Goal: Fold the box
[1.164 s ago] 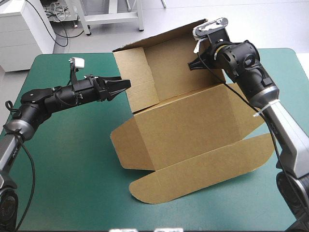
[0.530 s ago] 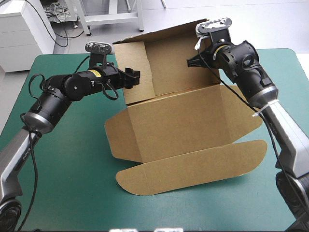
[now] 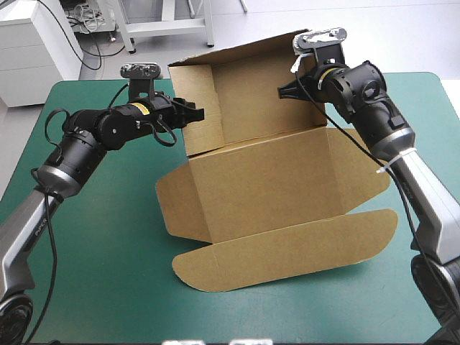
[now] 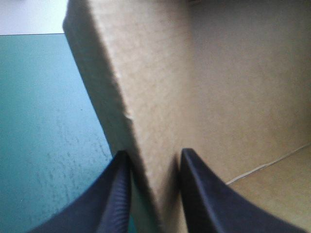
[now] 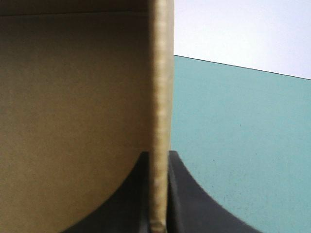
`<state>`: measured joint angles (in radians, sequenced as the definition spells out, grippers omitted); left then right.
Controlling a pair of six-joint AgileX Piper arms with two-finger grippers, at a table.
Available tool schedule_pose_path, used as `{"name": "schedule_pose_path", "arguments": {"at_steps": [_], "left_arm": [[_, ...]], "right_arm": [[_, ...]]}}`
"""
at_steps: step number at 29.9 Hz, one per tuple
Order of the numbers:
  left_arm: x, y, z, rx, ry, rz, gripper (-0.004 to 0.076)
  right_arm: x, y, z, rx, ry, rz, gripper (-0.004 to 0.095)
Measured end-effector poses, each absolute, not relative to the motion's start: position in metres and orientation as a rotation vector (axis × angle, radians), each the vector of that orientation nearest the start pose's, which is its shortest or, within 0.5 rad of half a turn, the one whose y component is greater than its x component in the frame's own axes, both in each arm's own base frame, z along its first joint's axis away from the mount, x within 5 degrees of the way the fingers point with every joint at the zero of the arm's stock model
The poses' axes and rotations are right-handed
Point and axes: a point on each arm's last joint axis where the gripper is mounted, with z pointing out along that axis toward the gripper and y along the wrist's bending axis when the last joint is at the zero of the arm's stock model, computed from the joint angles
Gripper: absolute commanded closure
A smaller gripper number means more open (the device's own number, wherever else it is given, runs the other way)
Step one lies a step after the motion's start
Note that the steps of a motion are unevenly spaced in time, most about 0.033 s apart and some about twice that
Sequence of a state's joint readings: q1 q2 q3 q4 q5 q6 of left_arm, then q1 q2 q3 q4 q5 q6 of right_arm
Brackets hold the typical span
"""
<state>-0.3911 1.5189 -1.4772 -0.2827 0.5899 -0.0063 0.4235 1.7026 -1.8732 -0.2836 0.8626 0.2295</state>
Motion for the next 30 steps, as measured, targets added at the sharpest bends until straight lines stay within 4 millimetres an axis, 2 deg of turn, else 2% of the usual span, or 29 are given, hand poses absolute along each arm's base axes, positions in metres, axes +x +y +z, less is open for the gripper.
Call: {"name": "schedule_pose_path", "arguments": {"at_steps": [1, 17, 19, 20, 24, 26, 27, 30], "left_arm": [[0.3195, -0.1468, 0.3948, 0.257, 2.122, -0.536, 0.0734], [0.3222, -0.1439, 0.3953, 0.247, 2.107, -0.514, 0.0720], [0.3222, -0.1438, 0.3953, 0.247, 2.107, -0.514, 0.0666], [0.3222, -0.1438, 0.3953, 0.253, 2.106, -0.511, 0.0614], [0.3220, -0.1442, 0.3953, 0.287, 2.099, -0.497, 0.0290], [0.3216, -0.1448, 0.3952, 0.294, 2.100, -0.498, 0.0183], [0.3213, -0.1456, 0.3952, 0.294, 2.100, -0.504, 0.0160], [0.3206, -0.1477, 0.3958, 0.271, 2.100, -0.531, 0.0160]], "right_arm": [[0.3603, 0.1409, 0.4340, -0.283, 2.121, 0.038, 0.0924], [0.3606, 0.1418, 0.4347, -0.276, 2.113, 0.057, 0.0924], [0.3607, 0.1419, 0.4348, -0.276, 2.112, 0.059, 0.0924], [0.3608, 0.1415, 0.4348, -0.274, 2.112, 0.059, 0.0924], [0.3609, 0.1417, 0.4350, -0.281, 2.109, 0.058, 0.0924], [0.3608, 0.1425, 0.4351, -0.279, 2.108, 0.071, 0.0924], [0.3609, 0.1429, 0.4353, -0.278, 2.105, 0.077, 0.0924], [0.3614, 0.1440, 0.4353, -0.276, 2.099, 0.092, 0.0924]]}}
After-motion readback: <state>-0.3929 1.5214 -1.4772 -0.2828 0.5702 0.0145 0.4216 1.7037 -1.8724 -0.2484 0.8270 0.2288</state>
